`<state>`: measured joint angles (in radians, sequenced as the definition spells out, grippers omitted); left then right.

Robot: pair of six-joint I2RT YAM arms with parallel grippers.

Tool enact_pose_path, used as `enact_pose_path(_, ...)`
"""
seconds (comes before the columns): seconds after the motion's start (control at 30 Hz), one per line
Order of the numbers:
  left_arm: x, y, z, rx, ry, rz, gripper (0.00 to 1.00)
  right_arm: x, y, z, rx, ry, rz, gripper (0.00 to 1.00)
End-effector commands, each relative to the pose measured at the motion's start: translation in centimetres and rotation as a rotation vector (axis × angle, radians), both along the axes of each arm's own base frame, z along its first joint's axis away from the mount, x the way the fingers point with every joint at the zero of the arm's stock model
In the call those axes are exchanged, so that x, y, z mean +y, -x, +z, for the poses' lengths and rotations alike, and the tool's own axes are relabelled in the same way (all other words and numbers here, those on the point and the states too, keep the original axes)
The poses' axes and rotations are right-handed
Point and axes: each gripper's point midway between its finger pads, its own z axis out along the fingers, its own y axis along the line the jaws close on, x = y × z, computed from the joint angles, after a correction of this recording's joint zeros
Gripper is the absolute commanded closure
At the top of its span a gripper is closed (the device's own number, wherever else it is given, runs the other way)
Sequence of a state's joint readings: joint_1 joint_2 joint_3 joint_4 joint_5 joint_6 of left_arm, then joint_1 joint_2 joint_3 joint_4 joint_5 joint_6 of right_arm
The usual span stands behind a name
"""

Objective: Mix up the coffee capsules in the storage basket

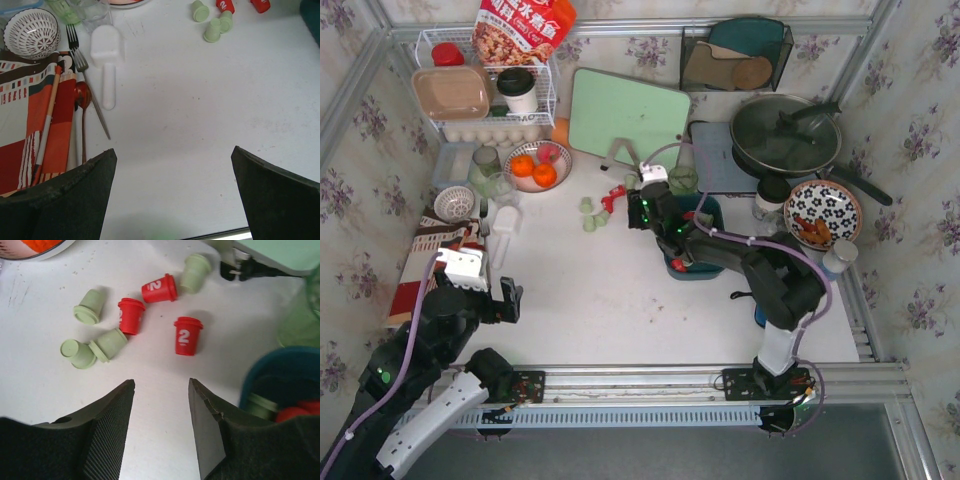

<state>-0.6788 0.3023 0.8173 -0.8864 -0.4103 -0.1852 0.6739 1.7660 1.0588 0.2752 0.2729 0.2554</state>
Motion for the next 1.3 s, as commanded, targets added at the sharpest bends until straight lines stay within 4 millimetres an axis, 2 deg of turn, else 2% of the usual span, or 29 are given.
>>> enact_pose_path(0.0, -0.5, -0.3, 0.7, -0.029, 0.027, -0.015, 0.01, 2.1, -1.7, -1.1, -0.006, 0.019, 0.042, 0.47)
enact_pose_path(0.3, -0.6, -0.3, 0.7, -0.034, 0.03, -0.023, 0.01, 2.5, -5.1, -4.3, -0.01, 0.105, -0.03, 0.49)
enact_pose_path(0.63, -0.6, -0.1, 0.8, -0.043, 0.036, -0.027, 0.01, 1.2, -6.2, -7.3, 0.049, 0.104, -0.074, 0.51)
enact_pose_path(0.97, -0.5, -0.2, 0.8, -0.043, 0.037, -0.024, 0.01, 1.7, -7.2, -8.9, 0.139, 0.073, -0.024, 0.53)
enact_pose_path(1.1, -0.5, -0.2, 0.8, -0.042, 0.036, -0.022, 0.01, 1.6, -7.3, -9.0, 0.145, 0.073, -0.026, 0.58)
enact_pose_path(1.2, -0.5, -0.2, 0.8, -0.042, 0.036, -0.02, 0.01, 1.6, -7.1, -8.9, 0.148, 0.07, -0.023, 0.7)
enact_pose_path(1.27, -0.5, -0.2, 0.7, -0.04, 0.035, -0.02, 0.01, 1.6, -6.9, -8.6, 0.149, 0.062, -0.024, 0.74)
